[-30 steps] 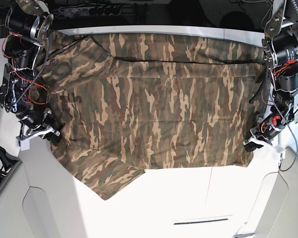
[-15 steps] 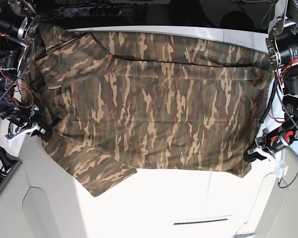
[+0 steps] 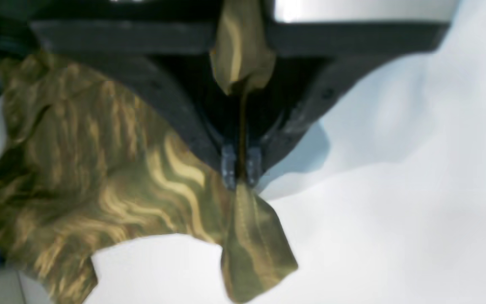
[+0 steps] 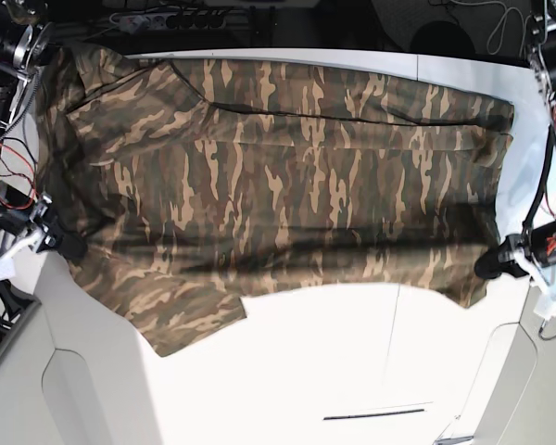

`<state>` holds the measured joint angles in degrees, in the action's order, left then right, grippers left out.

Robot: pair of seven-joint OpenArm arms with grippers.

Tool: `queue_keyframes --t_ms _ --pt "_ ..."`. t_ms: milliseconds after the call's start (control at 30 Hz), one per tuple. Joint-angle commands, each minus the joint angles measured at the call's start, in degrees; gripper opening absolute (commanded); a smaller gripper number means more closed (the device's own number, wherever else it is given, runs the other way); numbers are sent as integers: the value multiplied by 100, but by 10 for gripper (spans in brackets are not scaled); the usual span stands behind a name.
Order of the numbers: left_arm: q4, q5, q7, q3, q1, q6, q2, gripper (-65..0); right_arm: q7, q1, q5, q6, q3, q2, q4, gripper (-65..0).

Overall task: Fold the T-shirt properly
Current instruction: 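Grasp the hem with both grippers and fold it up onto the collar, then grasp the loose sleeve with the right gripper and tuck it in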

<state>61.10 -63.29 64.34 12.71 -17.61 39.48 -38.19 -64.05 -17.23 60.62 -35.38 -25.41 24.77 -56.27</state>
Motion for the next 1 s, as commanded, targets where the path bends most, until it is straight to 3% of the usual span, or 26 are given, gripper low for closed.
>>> queue_keyframes --t_ms 0,200,400,800,967 --pt "286 -223 -87 44 11 52 -238 -650 70 -13 173 -39 -24 153 -313 -650" --pt "1145 -557 -87 44 780 52 -671 -650 -138 654 199 -35 -26 219 -1556 -650" --pt "1316 -640 -85 48 1300 52 -944 -650 -157 1436 195 -17 -90 219 -2520 -650" --pt "1320 -673 72 48 1971 52 -962 -650 -151 2636 393 -17 -964 212 -3141 -650" --pt "1362 -817 153 48 2280 52 -951 -650 -129 2911 369 -17 -999 153 -3136 -650"
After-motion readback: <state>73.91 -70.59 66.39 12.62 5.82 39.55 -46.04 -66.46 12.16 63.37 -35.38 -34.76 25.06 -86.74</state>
